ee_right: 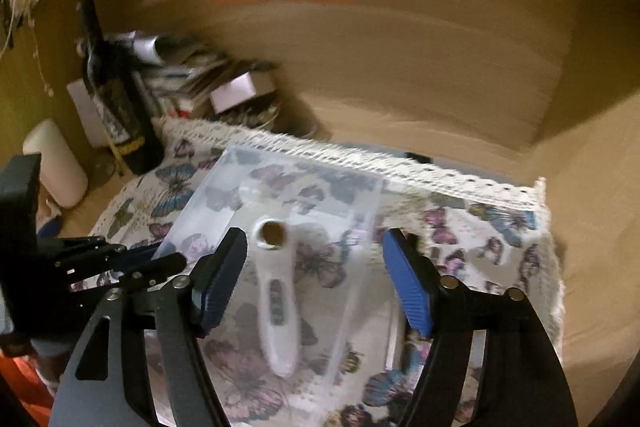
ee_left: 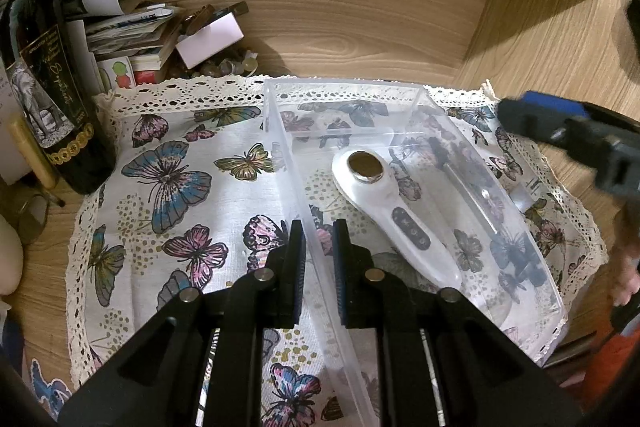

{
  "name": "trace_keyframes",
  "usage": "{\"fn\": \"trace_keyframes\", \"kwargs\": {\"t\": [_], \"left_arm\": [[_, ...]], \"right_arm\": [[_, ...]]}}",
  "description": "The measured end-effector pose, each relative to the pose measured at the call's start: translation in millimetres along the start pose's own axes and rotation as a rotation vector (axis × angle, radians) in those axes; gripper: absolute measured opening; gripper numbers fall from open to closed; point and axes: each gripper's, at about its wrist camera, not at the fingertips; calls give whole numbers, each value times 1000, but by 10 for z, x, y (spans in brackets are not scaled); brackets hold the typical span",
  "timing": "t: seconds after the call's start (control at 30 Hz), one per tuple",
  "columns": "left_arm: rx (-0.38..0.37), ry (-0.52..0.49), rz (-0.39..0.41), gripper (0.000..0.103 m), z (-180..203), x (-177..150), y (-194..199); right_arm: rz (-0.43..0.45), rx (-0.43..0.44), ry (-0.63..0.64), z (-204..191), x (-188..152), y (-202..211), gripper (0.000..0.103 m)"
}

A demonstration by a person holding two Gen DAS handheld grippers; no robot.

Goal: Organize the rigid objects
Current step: 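Carry the white device into the clear box and open the right tool, then grasp the white plug adapter with the right tool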

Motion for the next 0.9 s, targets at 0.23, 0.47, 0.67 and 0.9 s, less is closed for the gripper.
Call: {"fn": "trace_keyframes", "kwargs": {"t": [0.23,0.47,0.67,0.9], "left_arm": [[8,-10,-4,13,8,-11,13],[17,-14,-11,12,17,-8,18],[24,-17,-17,12,32,-9,23],[38,-20,-22,13,48,-3,21]], "right_arm": [[85,-117,-71,359,-101,434,73],[83,-262,-174,836,-355,693,76],[-20,-301,-245,1153,-670,496,76],[-114,-263,-300,1359,-902,151,76]]}}
Point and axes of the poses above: each gripper's, at about its wrist camera, not at the fingertips, and y roughly against the way its jaws point, z to its right, x to its top, and after that the axes turned 11 degrees about x, right-handed
